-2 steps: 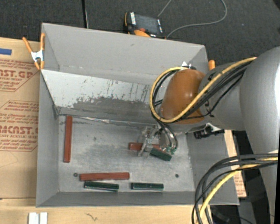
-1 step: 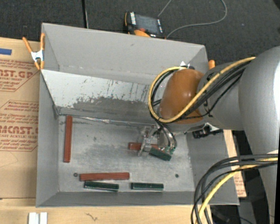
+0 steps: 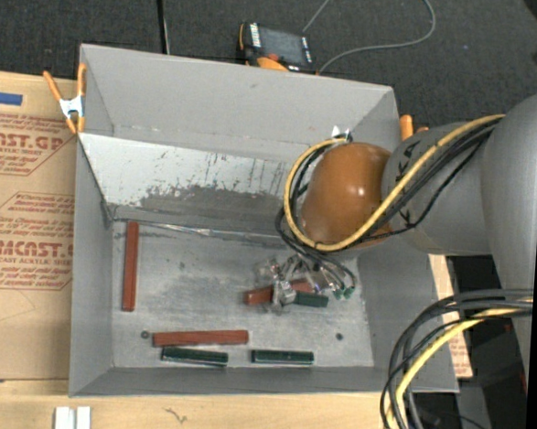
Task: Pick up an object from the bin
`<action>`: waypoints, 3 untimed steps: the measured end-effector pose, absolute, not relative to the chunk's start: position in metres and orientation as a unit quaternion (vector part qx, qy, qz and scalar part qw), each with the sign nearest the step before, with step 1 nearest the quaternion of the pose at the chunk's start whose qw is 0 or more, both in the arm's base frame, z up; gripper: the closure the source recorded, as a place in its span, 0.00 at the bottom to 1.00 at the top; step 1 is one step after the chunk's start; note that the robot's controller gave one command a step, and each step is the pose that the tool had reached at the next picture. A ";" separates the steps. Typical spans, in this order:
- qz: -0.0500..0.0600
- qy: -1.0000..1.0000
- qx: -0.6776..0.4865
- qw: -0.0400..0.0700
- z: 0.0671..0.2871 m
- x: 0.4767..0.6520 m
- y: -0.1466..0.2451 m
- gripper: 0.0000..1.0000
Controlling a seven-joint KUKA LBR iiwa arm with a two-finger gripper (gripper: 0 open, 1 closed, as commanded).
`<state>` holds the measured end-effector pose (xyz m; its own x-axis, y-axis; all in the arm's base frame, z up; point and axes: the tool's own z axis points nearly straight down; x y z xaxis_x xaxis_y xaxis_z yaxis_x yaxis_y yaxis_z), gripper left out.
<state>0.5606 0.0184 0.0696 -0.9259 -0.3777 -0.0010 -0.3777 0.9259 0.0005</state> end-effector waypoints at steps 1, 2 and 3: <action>0.001 0.982 -0.190 0.006 0.194 0.561 0.078 1.00; 0.001 0.982 -0.189 0.001 0.189 0.559 0.076 0.00; 0.001 0.971 -0.240 -0.003 0.066 0.530 0.061 0.00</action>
Offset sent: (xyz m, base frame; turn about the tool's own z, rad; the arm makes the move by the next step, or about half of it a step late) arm -0.0020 0.0565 0.1199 0.0073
